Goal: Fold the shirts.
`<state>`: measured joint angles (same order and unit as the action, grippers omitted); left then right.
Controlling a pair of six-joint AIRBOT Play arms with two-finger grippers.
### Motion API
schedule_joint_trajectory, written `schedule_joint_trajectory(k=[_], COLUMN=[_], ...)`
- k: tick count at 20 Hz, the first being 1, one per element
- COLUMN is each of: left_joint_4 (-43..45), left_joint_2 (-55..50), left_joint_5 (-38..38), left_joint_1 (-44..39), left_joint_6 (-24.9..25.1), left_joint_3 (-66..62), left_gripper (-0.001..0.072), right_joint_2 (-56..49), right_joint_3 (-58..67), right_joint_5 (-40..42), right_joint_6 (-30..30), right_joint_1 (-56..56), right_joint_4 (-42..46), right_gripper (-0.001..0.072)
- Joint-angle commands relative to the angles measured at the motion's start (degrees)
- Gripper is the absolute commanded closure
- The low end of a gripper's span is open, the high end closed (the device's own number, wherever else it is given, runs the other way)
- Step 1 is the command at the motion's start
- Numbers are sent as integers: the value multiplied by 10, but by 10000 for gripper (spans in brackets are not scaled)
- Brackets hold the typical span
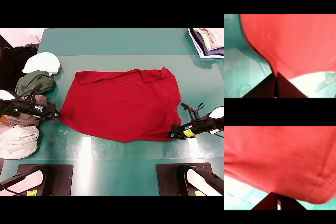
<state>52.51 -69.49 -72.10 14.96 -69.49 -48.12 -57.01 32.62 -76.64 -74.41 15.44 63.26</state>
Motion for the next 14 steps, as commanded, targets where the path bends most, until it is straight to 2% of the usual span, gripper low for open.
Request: schedule_joint_trajectory(k=[1, 3, 8, 14], left_joint_4=[-9, -22, -25, -52], left_joint_2=[16, 55, 162, 199], left_joint_5=[-19, -10, 25, 48], left_joint_1=[0, 0, 0, 0], left_joint_6=[-4, -13, -42, -56], left_joint_3=[-70, -152, -421, -753], left_gripper=[686, 686, 686, 686], right_joint_2=[66, 101, 135, 130], right_joint_3=[68, 162, 470, 789], right_joint_5=[12, 41, 118, 115], right_joint_6=[-30, -51, -53, -53], right_joint_1=[-7, -7, -7, -7], right_joint_4=[-2, -4, -6, 47], right_gripper=[696, 696, 696, 696])
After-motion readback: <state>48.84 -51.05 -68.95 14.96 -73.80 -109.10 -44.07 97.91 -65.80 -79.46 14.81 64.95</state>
